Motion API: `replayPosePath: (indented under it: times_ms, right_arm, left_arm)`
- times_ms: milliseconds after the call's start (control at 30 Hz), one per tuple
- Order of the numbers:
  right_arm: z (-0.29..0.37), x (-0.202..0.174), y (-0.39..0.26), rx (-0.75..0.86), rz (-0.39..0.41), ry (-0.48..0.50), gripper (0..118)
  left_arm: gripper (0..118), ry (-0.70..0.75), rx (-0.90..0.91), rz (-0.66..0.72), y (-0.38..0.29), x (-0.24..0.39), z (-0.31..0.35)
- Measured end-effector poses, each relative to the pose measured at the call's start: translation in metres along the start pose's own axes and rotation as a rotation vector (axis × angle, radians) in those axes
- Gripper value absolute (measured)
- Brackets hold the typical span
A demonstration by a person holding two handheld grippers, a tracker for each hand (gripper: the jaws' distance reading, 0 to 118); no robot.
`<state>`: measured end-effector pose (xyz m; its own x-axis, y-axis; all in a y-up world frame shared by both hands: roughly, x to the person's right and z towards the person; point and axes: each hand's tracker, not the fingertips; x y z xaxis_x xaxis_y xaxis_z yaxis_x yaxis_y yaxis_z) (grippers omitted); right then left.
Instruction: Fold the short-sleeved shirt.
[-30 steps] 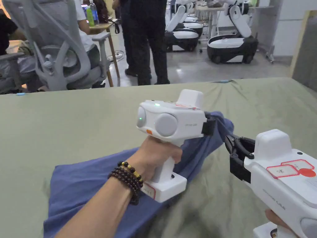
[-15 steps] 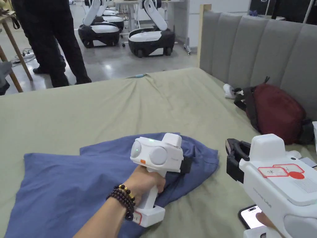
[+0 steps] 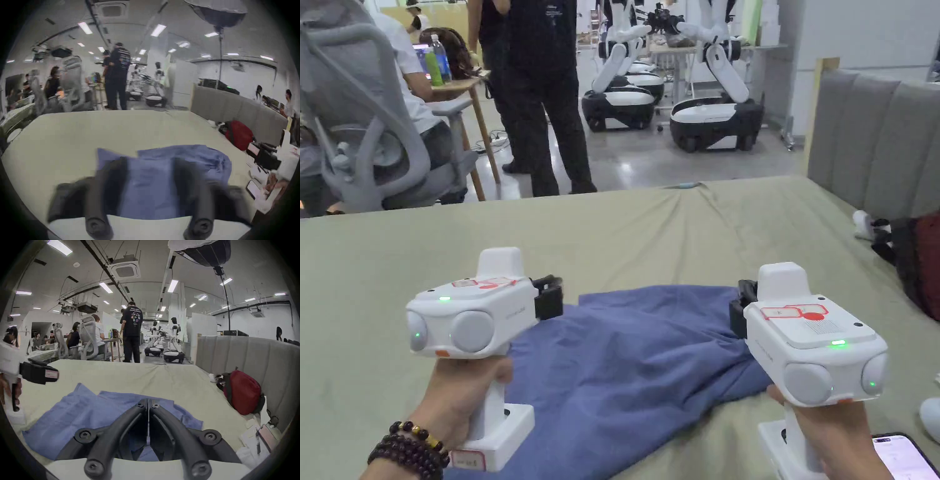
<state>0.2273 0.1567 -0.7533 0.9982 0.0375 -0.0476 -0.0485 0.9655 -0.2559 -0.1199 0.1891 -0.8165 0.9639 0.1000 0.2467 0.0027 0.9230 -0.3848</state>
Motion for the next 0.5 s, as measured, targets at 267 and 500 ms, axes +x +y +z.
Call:
replayPosePath:
  times_ms: [267,500]
  right_arm:
    - [-0.001,-0.016,0.004,0.016,-0.002,0.042,3]
    - [-0.027,-0.008,-0.008,0.002,-0.003,0.033,5]
  left_arm:
    - [10,0.107,-0.052,-0.021,0.023,-0.047,0.000]
    - [114,0.162,-0.223,-0.008,0.043,-0.086,-0.154]
